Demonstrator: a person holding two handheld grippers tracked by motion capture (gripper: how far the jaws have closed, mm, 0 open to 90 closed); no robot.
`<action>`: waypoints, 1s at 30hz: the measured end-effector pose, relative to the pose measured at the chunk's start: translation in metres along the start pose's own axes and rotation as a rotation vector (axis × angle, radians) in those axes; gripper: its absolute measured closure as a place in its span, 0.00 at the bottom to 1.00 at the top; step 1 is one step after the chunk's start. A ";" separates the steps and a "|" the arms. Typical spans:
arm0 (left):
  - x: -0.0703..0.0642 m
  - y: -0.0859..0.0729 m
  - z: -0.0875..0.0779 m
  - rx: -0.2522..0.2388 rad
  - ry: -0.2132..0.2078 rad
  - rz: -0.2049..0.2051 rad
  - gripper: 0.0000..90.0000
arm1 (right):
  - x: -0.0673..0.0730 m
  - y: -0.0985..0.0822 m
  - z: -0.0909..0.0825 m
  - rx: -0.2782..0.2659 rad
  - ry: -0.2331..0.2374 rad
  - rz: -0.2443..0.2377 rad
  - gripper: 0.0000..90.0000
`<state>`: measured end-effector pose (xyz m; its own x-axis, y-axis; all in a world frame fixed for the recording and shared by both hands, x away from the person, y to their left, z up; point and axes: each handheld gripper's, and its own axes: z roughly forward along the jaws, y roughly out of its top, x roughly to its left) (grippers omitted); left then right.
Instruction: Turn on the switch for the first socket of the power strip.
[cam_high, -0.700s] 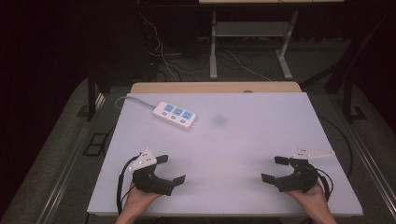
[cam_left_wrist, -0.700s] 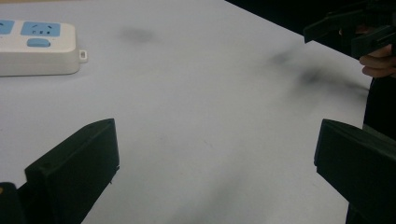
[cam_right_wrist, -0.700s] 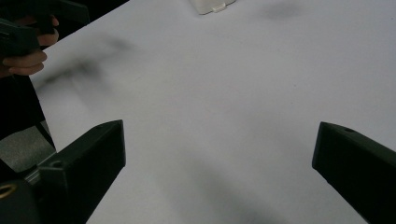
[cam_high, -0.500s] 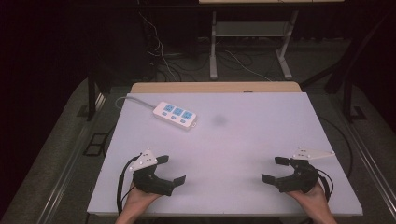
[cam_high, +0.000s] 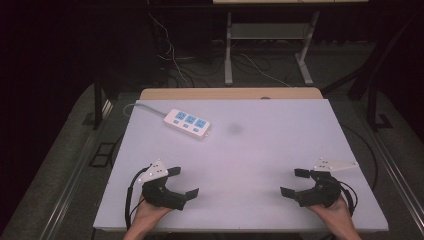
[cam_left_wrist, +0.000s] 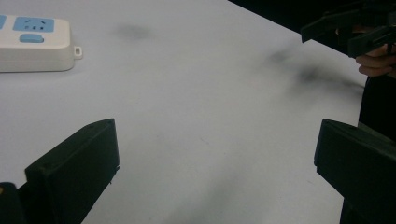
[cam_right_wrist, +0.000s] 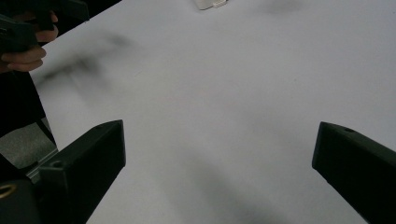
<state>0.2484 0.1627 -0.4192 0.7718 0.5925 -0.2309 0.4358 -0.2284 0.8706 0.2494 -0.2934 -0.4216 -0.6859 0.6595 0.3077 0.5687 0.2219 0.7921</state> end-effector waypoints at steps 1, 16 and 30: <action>0.000 0.000 0.000 0.005 -0.001 0.005 0.00 | 0.000 0.000 0.000 0.001 0.000 -0.001 0.02; 0.001 0.010 -0.003 0.045 -0.001 0.003 0.00 | 0.000 0.000 0.000 0.010 -0.009 0.000 0.02; 0.010 0.022 -0.010 0.079 -0.002 -0.034 0.00 | -0.001 0.000 0.000 0.016 -0.014 -0.003 0.02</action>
<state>0.2613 0.1714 -0.3983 0.7565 0.5997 -0.2609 0.4972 -0.2681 0.8252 0.2499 -0.2939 -0.4223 -0.6809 0.6689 0.2981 0.5740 0.2347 0.7845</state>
